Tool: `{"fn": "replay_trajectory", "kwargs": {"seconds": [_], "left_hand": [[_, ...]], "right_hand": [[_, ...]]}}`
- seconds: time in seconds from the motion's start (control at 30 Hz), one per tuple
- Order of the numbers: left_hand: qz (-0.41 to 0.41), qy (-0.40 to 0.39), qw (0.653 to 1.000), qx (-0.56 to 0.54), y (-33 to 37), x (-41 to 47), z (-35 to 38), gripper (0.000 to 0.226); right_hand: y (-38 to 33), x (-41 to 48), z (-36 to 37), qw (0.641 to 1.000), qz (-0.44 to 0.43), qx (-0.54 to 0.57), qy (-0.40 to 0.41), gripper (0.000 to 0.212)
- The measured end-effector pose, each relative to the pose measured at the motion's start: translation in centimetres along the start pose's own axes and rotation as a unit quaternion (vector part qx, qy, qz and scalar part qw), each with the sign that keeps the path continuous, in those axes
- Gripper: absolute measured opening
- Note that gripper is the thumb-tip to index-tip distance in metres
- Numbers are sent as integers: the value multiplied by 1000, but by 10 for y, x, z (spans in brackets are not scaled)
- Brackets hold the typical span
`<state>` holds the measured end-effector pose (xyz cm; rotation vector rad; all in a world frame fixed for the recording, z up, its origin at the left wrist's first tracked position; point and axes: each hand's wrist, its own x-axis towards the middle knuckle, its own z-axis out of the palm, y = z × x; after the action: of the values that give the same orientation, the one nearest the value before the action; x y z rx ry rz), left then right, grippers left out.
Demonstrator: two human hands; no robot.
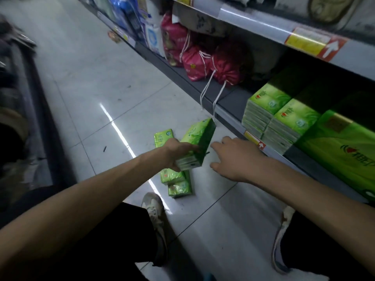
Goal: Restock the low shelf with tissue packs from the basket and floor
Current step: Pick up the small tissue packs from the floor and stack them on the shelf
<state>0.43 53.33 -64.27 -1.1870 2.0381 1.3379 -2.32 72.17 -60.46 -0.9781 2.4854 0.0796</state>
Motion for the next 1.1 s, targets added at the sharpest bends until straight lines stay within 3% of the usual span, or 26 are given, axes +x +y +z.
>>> {"fn": "replay_trajectory", "kwargs": {"seconds": [0.17, 0.3, 0.37, 0.47, 0.57, 0.7, 0.83, 0.93, 1.0, 1.1], "left_hand": [[62, 23, 997, -37, 5, -44, -30, 68], [53, 3, 994, -94, 1, -56, -22, 68], [43, -23, 991, -129, 2, -61, -20, 84], [64, -30, 988, -138, -1, -62, -20, 114], [99, -39, 985, -134, -6, -64, -16, 116], [149, -42, 978, -140, -5, -66, -5, 118], [193, -46, 974, -113, -5, -66, 7, 120], [219, -51, 969, -106, -10, -65, 9, 108], [204, -62, 966, -146, -12, -61, 6, 93], [164, -78, 968, -175, -13, -52, -4, 87]], "right_hand": [[8, -5, -16, 990, 76, 117, 31, 59], [13, -4, -15, 970, 122, 208, 32, 73], [14, -2, -11, 949, 146, 278, 14, 82], [13, 2, -4, 885, 168, 434, -7, 88], [14, 8, 3, 777, 176, 603, -32, 84], [15, 20, 7, 689, 150, 708, 24, 81], [15, 28, 4, 627, 166, 753, 110, 69], [20, 30, 5, 593, 165, 780, 113, 50], [26, 29, 6, 576, 148, 797, 104, 43], [33, 29, 5, 557, 120, 815, 107, 50]]}}
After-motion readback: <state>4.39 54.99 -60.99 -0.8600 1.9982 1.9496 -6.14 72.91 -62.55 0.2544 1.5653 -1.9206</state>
